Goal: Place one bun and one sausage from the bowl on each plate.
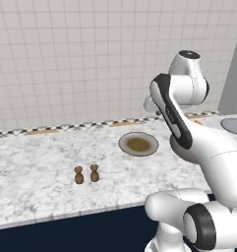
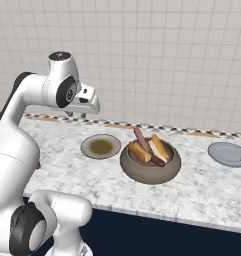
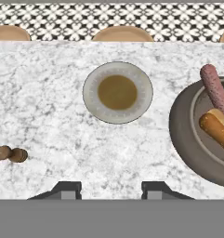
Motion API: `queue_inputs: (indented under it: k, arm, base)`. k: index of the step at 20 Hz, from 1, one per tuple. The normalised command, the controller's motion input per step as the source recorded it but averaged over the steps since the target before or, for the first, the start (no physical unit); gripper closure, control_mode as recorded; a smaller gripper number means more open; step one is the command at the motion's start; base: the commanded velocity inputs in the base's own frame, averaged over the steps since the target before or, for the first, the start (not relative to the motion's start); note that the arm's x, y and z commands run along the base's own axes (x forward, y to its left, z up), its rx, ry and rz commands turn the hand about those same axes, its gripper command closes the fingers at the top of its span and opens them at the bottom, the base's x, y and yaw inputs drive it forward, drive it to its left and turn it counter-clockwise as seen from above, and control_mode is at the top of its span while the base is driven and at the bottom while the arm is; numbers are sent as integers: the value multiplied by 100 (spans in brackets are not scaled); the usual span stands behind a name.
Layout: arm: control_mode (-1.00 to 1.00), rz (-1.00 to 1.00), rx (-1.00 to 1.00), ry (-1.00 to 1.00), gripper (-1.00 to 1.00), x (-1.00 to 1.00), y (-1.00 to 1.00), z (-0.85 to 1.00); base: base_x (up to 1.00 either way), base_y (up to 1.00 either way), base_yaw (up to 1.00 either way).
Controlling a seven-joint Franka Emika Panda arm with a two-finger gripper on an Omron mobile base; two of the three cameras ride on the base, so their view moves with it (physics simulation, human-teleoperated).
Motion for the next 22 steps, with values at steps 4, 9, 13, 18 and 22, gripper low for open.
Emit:
queue_inputs:
  k: [4,9,13,18,22]
  arm:
    - [100,0,0,0,-100,0,0,0]
    - [100,0,0,0,-100,0,0,0]
    - [100,0,0,0,-100,0,0,0]
    - [100,0,0,0,-100,0,0,0]
    - [100,0,0,0,-100,0,0,0]
  base:
    - [0,-8,0]
    - [0,-88,0]
    - [0,-90,0]
    - [3,-64,-2]
    - [46,-12,-2]
